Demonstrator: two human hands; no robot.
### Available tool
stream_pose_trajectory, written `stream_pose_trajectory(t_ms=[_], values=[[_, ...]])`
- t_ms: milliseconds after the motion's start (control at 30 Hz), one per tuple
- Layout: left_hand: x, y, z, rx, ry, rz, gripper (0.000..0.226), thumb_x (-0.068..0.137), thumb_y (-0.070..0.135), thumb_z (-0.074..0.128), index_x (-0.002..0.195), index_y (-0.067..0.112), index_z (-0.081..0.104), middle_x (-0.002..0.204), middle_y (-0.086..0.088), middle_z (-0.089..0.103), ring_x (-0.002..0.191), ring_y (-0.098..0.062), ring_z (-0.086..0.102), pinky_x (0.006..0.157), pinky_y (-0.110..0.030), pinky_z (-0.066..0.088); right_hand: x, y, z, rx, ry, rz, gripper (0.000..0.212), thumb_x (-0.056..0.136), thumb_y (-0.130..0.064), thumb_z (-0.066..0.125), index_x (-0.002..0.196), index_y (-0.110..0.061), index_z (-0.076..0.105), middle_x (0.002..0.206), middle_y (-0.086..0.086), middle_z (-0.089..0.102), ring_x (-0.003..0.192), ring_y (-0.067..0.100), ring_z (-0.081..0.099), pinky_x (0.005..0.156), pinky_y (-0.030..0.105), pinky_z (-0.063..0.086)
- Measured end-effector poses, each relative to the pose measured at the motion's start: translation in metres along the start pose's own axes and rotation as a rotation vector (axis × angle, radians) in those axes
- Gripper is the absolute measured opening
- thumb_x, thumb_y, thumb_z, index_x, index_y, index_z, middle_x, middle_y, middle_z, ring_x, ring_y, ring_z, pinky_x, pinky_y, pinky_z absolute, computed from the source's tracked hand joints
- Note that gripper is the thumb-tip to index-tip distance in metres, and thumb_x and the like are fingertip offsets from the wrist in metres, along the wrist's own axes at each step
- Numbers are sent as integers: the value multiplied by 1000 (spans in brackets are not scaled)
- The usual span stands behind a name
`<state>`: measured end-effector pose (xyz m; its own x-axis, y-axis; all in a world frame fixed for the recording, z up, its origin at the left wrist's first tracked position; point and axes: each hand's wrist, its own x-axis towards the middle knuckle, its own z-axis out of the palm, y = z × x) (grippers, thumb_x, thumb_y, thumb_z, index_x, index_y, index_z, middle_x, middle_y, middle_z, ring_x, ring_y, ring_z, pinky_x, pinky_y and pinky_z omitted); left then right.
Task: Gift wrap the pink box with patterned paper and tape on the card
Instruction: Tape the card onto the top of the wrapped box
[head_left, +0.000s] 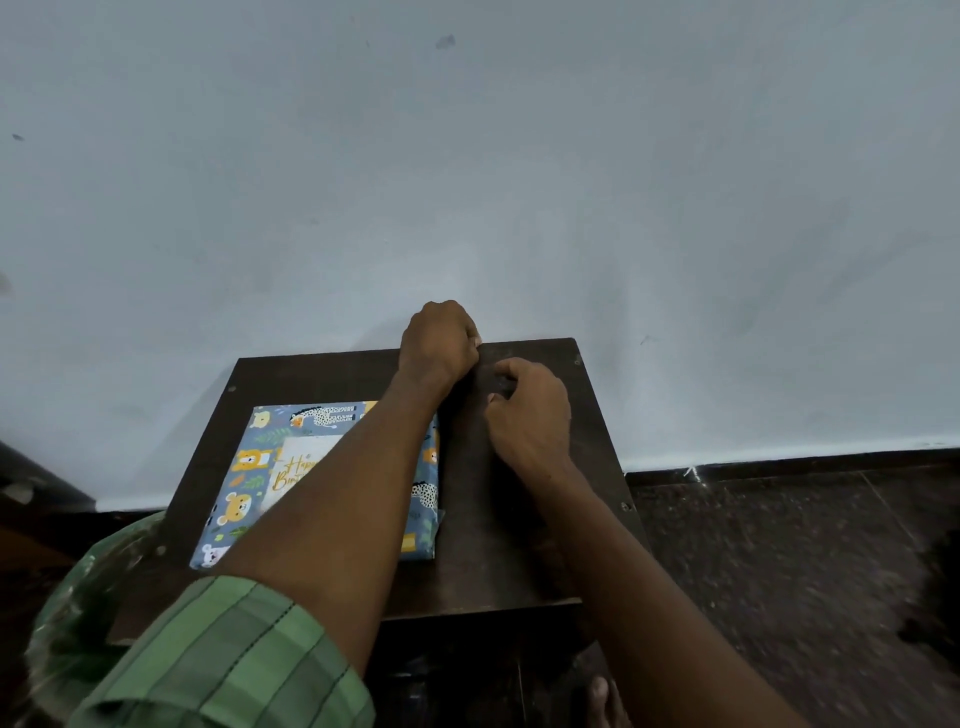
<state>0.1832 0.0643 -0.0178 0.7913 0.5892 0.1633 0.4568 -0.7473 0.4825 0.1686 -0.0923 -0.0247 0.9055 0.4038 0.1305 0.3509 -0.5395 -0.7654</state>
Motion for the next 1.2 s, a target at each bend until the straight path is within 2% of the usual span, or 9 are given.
stream_pose_trajectory(t_ms=[133, 267, 433, 600, 800, 900, 967, 1067, 1200], values=[[-31, 1, -16, -333, 87, -106, 13, 94, 11, 75, 89, 16, 86, 87, 6, 81, 83, -7, 74, 82, -23, 58, 2, 0, -1, 225, 20, 96, 33, 92, -6, 68, 122, -17, 74, 117, 0, 75, 110, 16, 69, 102, 33, 53], [-85, -2, -43, -618, 151, -112, 6, 93, 16, 81, 90, 17, 86, 73, 4, 79, 73, -9, 77, 78, -23, 61, -1, -11, -2, 670, -86, 198, 21, 100, -4, 63, 118, -9, 74, 102, 9, 78, 85, 16, 78, 82, 34, 65], [-141, -27, -66, -676, 175, -204, 7, 92, 12, 81, 89, 17, 86, 75, 2, 81, 71, -9, 77, 70, -26, 61, -29, -33, 5, 498, -182, -115, 22, 96, 2, 62, 101, -9, 81, 88, 2, 80, 77, 14, 79, 81, 40, 66], [-190, -57, -87, -735, 274, -309, 5, 91, 15, 82, 91, 15, 86, 78, 2, 81, 77, -16, 80, 78, -36, 65, -68, -62, 25, 317, -148, -359, 24, 87, -3, 67, 96, -18, 84, 87, -7, 80, 76, 7, 76, 78, 33, 63], [-232, -86, -120, -867, 395, -484, 13, 91, -1, 75, 92, 8, 85, 78, -5, 81, 71, -12, 78, 66, -25, 62, -107, -97, 64, 291, -162, -578, 21, 85, -3, 70, 91, -18, 83, 79, -6, 79, 69, 10, 73, 66, 38, 60], [-244, -110, -135, -891, 419, -561, 16, 90, -4, 76, 101, 5, 83, 85, -8, 82, 75, -16, 79, 75, -30, 65, -122, -111, 83, 237, -200, -641, 23, 83, -6, 67, 92, -20, 83, 79, -3, 79, 69, 17, 73, 64, 39, 59], [-252, -129, -146, -961, 423, -595, 22, 92, -9, 75, 112, -1, 77, 94, -14, 80, 77, -17, 77, 74, -24, 65, -135, -122, 95, 223, -254, -668, 21, 82, -9, 68, 92, -20, 83, 83, -3, 80, 74, 18, 74, 69, 39, 60], [-264, -153, -163, -1122, 363, -609, 22, 97, -13, 65, 119, -8, 71, 98, -19, 77, 86, -20, 77, 74, -19, 63, -149, -139, 114, 218, -330, -654, 20, 84, -11, 70, 95, -21, 83, 90, -3, 80, 83, 20, 75, 78, 39, 60], [-281, -183, -184, -1303, 282, -631, 27, 100, -17, 57, 122, -8, 69, 103, -16, 80, 91, -17, 80, 87, -26, 64, -165, -160, 142, 231, -351, -607, 22, 85, -6, 69, 95, -20, 83, 89, -1, 80, 82, 18, 74, 78, 39, 59]])
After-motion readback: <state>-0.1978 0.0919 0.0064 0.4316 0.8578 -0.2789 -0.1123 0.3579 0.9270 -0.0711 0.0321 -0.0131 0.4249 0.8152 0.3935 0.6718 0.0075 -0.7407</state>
